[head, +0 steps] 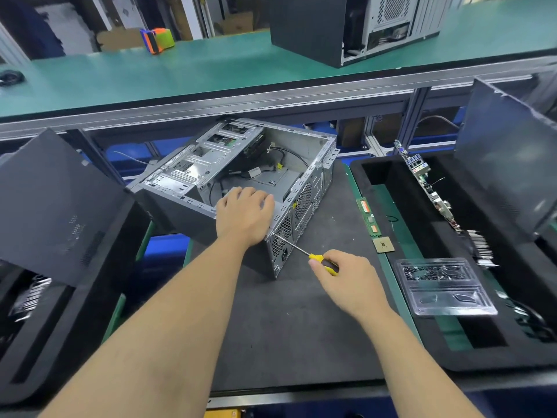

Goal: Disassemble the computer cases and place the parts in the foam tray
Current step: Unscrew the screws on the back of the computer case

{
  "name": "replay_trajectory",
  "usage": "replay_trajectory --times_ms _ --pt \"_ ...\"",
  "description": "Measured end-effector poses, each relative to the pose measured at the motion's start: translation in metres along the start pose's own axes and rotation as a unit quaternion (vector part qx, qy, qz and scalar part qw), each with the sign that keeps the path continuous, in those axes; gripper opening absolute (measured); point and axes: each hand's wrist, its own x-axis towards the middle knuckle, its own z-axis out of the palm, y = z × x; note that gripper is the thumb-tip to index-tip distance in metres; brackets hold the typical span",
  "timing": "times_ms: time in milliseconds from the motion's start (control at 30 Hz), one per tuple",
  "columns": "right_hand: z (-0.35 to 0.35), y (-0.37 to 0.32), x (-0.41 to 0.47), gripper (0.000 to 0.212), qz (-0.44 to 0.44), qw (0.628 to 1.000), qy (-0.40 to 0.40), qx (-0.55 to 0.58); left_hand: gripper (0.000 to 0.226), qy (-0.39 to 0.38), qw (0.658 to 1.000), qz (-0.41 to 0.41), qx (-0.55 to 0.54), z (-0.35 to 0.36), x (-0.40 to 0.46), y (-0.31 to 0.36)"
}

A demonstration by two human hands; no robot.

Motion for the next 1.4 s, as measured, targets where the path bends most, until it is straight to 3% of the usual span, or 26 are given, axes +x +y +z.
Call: replay_trajectory --times_ms 167,300,400,467,533,567,633,700,767,1000,1200,1333,1400 --pt "-0.005 -0.016 -0.016 0.036 -0.043 0.994 0.005 -0.099 0.05 0.001 1.0 -0.002 0.001 0.002 0.0 0.0" --pt "-0.002 -0.025 -0.024 0.04 -0.078 0.991 0.012 -0.105 0.049 0.005 1.0 -0.003 0.002 0.001 0.0 0.0" --pt "-0.005 -0.015 -0.018 0.04 -0.105 0.992 0.019 -0.061 0.049 0.003 1.0 -0.003 -0.003 0.001 -0.001 0.001" --pt "-0.009 -0.005 -0.012 0.024 -0.108 0.994 0.018 0.009 0.049 0.004 1.0 -0.002 -0.003 0.001 -0.001 0.001" --pt "-0.011 0.0 -0.007 0.006 -0.063 0.993 -0.011 0.103 0.049 0.004 1.0 -0.003 -0.004 0.0 -0.001 0.001" --pt "-0.011 0.001 -0.005 0.007 -0.025 0.986 -0.032 0.162 0.048 0.004 1.0 -0.002 -0.004 0.0 -0.001 0.001" --pt "-0.01 0.001 -0.003 0.01 0.072 0.945 -0.075 0.309 0.048 0.004 1.0 -0.002 -0.002 -0.001 -0.002 0.002" --pt "-0.01 0.0 -0.001 0.005 0.181 0.87 -0.116 0.444 0.048 0.003 1.0 -0.002 -0.003 -0.001 -0.002 0.002" --pt "-0.011 -0.001 0.002 0.013 0.262 0.788 -0.14 0.539 0.048 0.004 1.0 -0.002 -0.005 -0.002 -0.002 0.002" --pt "-0.011 0.0 0.003 0.011 0.288 0.702 -0.055 0.649 0.048 0.012 1.0 -0.004 -0.011 -0.001 -0.002 0.0" --pt "-0.012 -0.004 -0.003 0.054 0.323 0.804 -0.075 0.494 0.047 0.013 1.0 -0.007 -0.015 0.0 -0.002 0.001" --pt "-0.004 -0.009 -0.005 0.032 0.262 0.857 0.01 0.444 0.047 0.011 1.0 -0.009 -0.014 -0.001 -0.003 0.002" --pt "0.001 -0.011 -0.008 0.034 0.216 0.89 0.048 0.4 0.048 0.013 1.0 -0.011 -0.015 -0.002 -0.004 0.003"
